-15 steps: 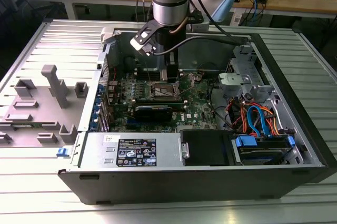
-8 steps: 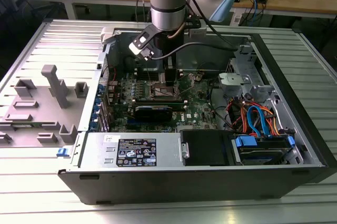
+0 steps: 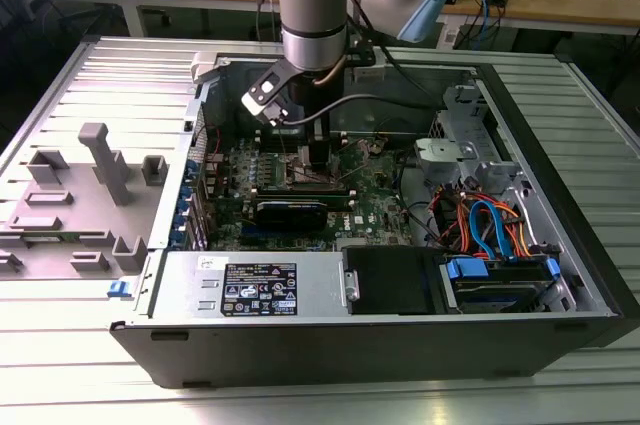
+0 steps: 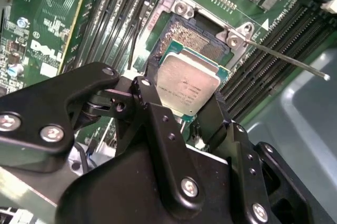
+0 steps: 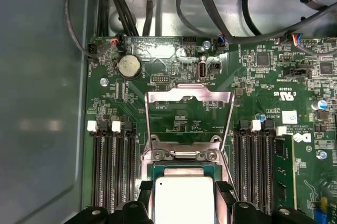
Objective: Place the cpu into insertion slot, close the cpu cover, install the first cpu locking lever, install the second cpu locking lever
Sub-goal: 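Place the cpu into insertion slot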
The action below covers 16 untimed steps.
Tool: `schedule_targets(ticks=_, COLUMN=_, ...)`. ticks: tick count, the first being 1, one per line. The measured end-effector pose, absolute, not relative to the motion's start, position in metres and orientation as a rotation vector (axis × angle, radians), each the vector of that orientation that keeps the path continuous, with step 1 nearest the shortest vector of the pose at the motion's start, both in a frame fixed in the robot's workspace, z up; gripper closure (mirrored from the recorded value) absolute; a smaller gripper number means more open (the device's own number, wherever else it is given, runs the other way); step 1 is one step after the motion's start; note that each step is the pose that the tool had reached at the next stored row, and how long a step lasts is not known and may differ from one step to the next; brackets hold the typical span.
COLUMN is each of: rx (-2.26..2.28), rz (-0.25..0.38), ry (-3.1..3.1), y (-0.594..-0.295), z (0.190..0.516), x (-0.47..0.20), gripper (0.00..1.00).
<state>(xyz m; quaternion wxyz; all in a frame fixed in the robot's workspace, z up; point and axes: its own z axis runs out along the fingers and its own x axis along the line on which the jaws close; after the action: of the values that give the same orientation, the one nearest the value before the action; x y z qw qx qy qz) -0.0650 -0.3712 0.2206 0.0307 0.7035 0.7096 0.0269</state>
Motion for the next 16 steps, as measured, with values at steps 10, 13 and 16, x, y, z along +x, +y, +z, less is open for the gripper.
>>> schedule_targets(ticks=10, rx=2.180, rz=0.087, ry=2.182, y=-0.372, z=0.213, x=-0.066, gripper=0.46)
schedule_targets(ticks=13, rx=2.167, rz=0.087, ry=2.195, y=-0.372, z=0.210, x=-0.067, gripper=0.46)
schedule_targets(ticks=16, rx=2.139, rz=0.088, ry=2.223, y=-0.372, z=0.208, x=-0.069, gripper=0.46)
